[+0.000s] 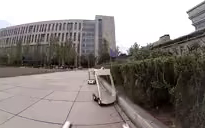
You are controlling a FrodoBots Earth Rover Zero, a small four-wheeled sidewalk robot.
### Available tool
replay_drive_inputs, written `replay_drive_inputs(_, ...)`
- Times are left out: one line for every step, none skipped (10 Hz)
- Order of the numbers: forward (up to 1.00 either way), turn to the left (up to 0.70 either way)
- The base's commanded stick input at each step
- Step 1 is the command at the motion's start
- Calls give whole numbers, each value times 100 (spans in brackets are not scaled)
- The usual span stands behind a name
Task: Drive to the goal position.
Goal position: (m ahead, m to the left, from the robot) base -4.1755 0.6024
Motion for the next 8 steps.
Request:
replay_drive_inputs(6, 0)
replay_drive_inputs(6, 0)
replay_drive_inputs(6, 0)
replay_drive_inputs(6, 0)
replay_drive_inputs(6, 0)
replay_drive_inputs(6, 0)
replay_drive_inputs(6, 0)
replay_drive_inputs(6, 0)
